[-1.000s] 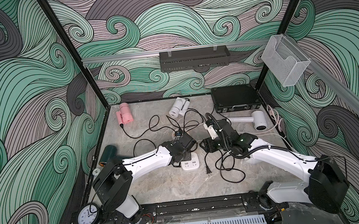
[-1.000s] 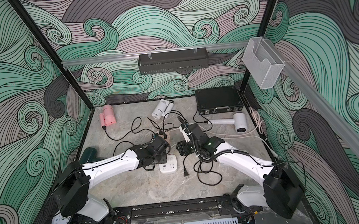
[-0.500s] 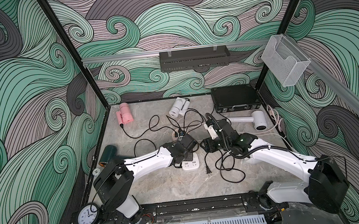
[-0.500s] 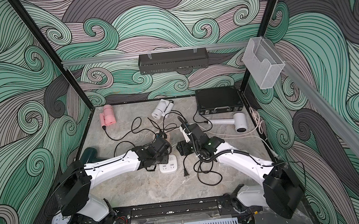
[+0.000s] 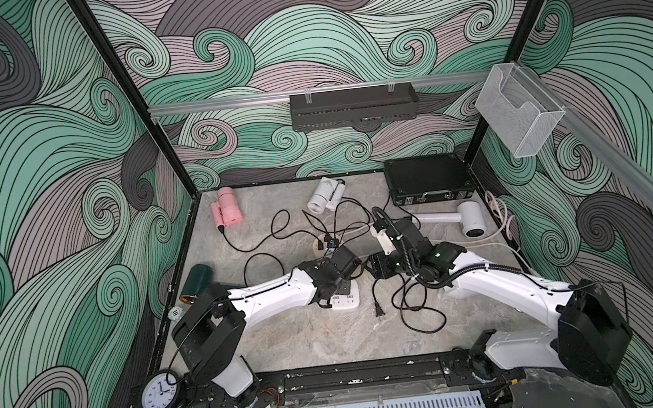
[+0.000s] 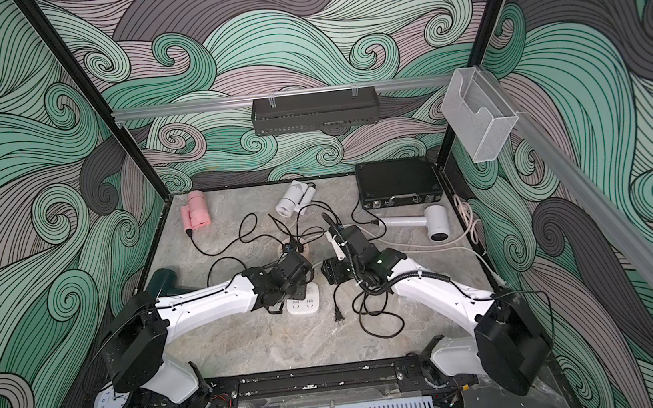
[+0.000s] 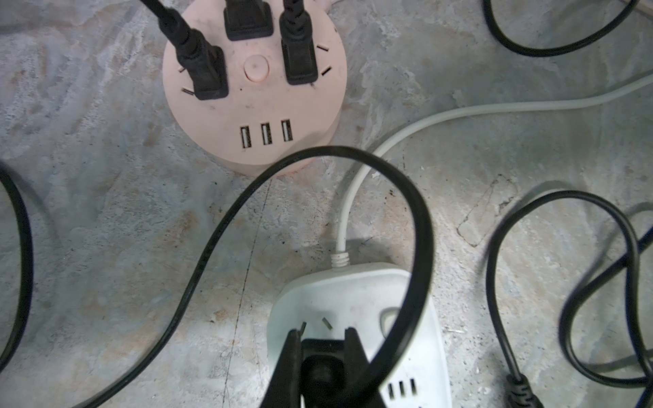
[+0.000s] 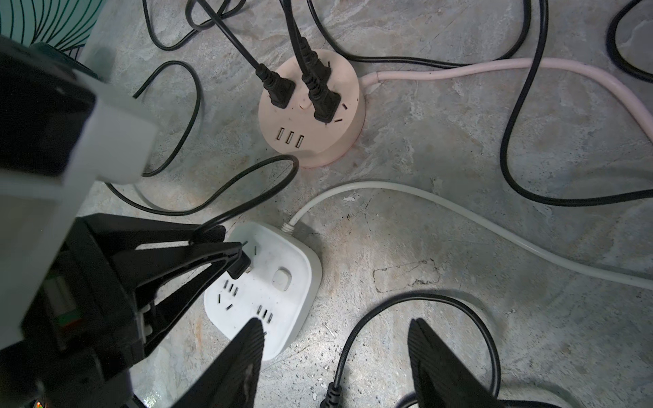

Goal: Charge the blow dryers
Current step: Insert the plug into the socket.

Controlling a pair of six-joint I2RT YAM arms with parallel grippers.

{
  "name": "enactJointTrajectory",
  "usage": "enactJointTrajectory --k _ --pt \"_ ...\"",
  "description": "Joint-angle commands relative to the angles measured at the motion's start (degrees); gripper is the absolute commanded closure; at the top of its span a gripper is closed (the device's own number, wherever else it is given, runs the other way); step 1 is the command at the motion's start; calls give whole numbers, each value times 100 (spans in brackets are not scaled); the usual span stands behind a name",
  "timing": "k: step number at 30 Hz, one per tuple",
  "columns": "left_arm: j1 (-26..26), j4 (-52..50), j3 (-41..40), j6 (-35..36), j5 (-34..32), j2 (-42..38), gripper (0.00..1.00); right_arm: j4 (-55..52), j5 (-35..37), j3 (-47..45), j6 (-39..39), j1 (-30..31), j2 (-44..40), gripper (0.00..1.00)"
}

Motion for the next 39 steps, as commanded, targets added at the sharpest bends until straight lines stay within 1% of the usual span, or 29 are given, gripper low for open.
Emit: enactJointTrajectory --k 1,6,9,16,22,39 --pt "-19 -186 9 104 -227 -212 100 -52 112 64 -14 4 58 34" --pt "-8 -136 9 131 -149 -401 100 -64 112 82 -23 5 98 34" --pt "6 -263 123 190 -65 -338 100 -59 107 81 -23 5 127 34" --pt "14 -120 -29 299 -100 -223 100 -68 109 90 -39 1 137 34" --pt "32 20 -17 447 94 6 100 -99 124 134 -73 3 155 34" --pt "65 -75 -187 535 -64 -40 100 -109 121 161 -76 4 256 34"
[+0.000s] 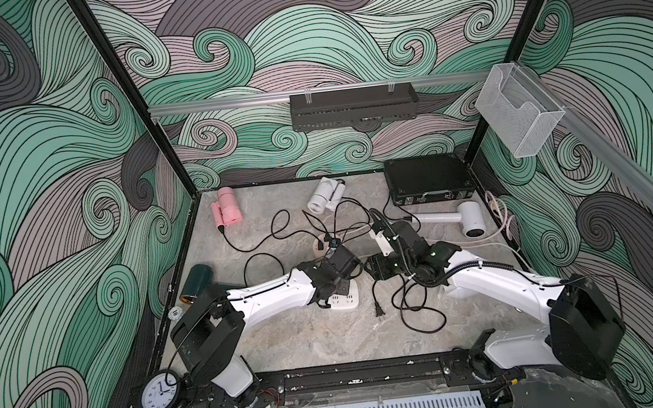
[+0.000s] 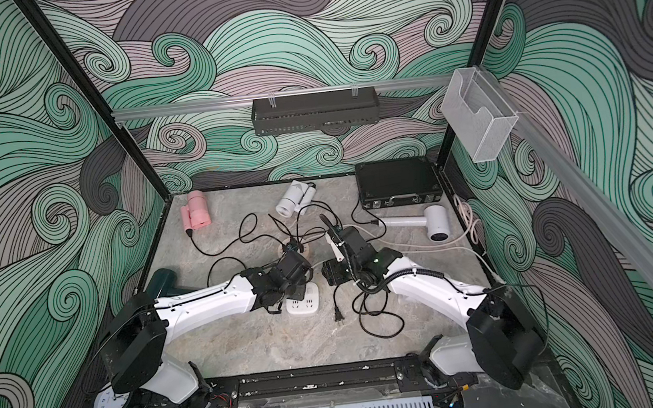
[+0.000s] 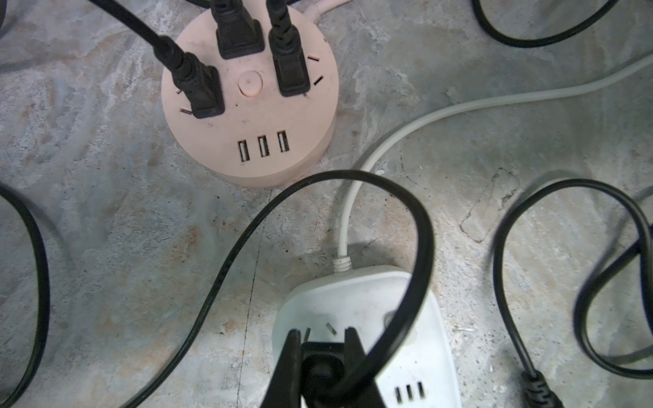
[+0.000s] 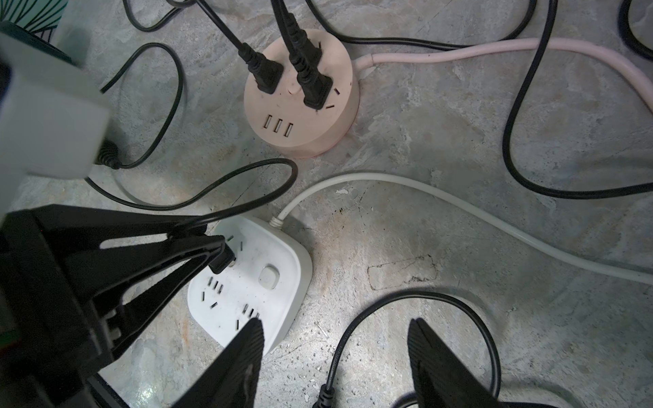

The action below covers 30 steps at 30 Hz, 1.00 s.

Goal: Charge the blow dryers
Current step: Insert the plug into the socket.

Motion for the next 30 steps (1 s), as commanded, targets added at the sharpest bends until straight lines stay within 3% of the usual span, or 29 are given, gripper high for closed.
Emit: enactJointTrajectory --k 1,15,22,30 --pt "28 -207 -152 78 -84 -40 100 -90 95 141 -27 9 24 34" --pt "40 -192 -207 117 53 -59 100 -55 87 131 -13 9 86 34" --pt "-12 58 -661 -95 194 -172 100 -85 164 106 -44 11 24 34" --pt "-333 -59 -946 -122 -119 -328 100 -48 167 115 -43 4 64 34"
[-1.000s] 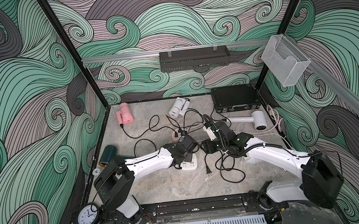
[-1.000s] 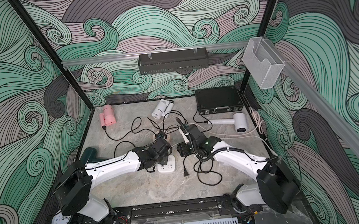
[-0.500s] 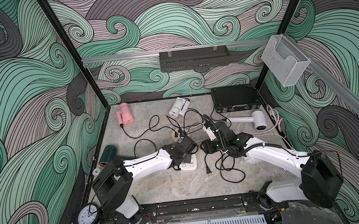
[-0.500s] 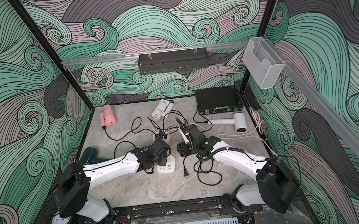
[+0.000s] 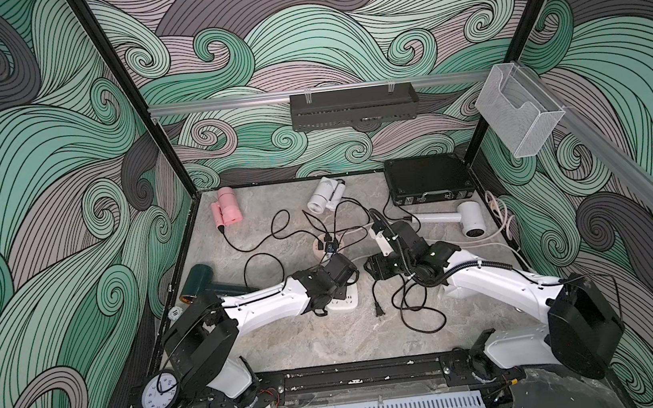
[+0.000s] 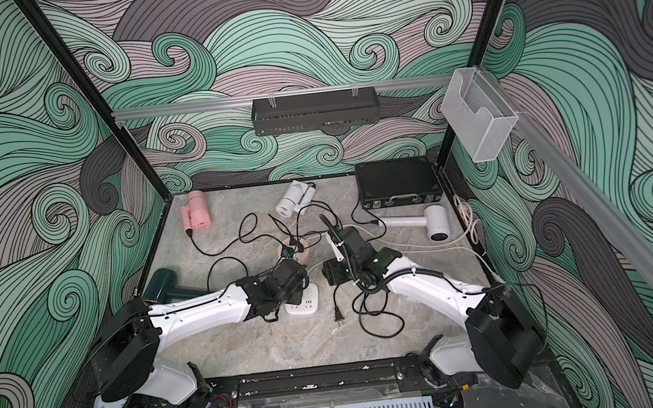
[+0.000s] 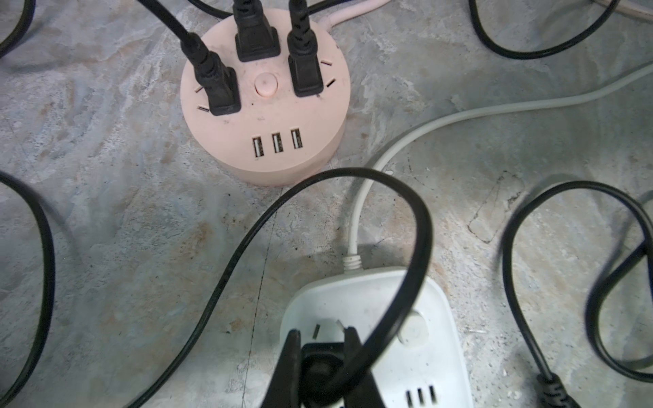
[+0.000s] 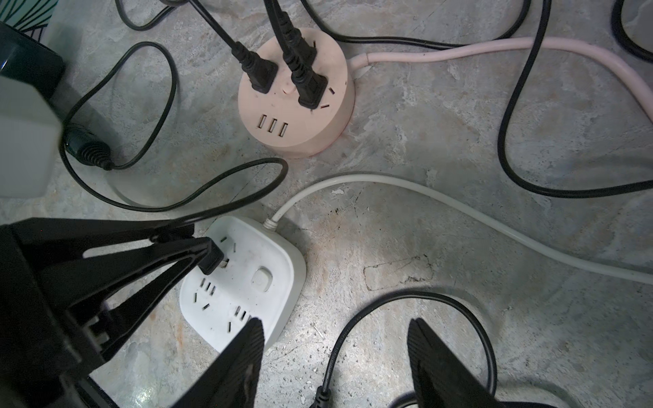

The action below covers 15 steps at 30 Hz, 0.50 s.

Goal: Charge the blow dryers
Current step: Insert the plug into the socket.

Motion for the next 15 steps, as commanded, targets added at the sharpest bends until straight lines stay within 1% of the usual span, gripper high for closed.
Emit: enactJointTrajectory --k 1,8,15 --pt "-162 -645 -286 -40 130 21 100 -35 101 106 -43 4 43 34" --pt "-354 -556 -314 72 84 89 100 -48 130 98 -61 4 60 34" --pt "-392 -1041 52 104 134 549 100 -40 123 108 -61 4 86 34"
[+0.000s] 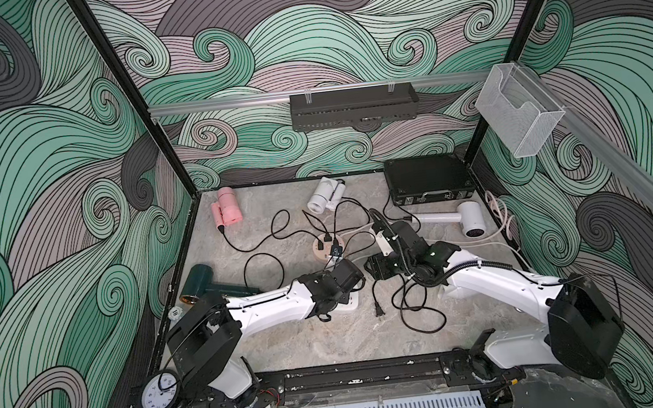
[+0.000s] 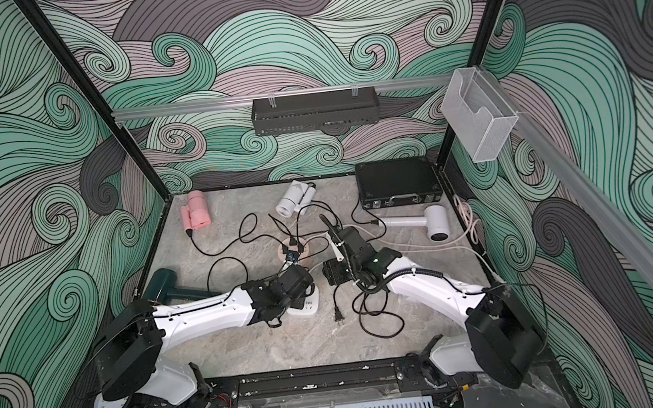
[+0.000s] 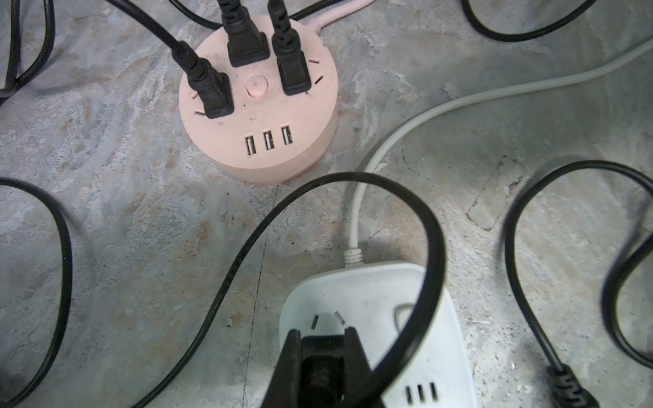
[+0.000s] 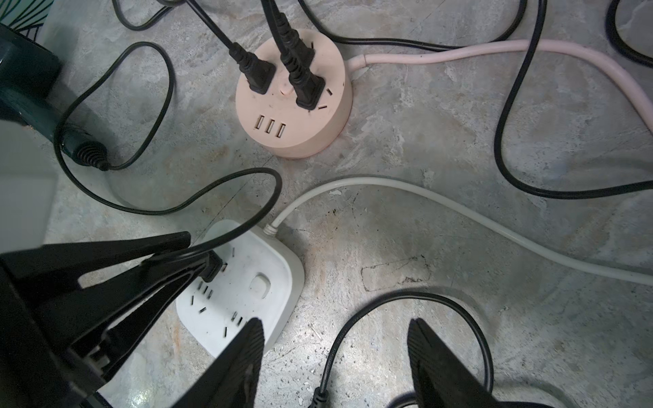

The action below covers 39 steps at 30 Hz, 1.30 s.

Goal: Charge the blow dryers
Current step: Insert the plug into the socket.

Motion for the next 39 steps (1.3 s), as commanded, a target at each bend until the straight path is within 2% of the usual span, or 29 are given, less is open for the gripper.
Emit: enactJointTrajectory --k 1,11,19,25,30,35,39 --pt "-109 -899 -127 27 511 372 100 -39 98 108 -39 5 81 34" --pt "-503 -1128 -409 -324 40 474 100 -116 120 258 -199 6 134 34" --pt "-506 -1150 -301 -500 361 894 100 -149 81 379 -258 12 196 34" --pt "-163 -1082 -520 -969 571 883 100 -484 19 465 -320 16 10 34" --pt "291 -1492 -189 -1669 668 853 100 -933 -84 517 -326 20 -198 34" --pt "296 -2146 528 -2195 470 1199 100 -1393 -1 355 -86 165 -431 34" --pt "296 -1890 507 -2094 525 1080 100 -1582 55 71 240 455 -592 34"
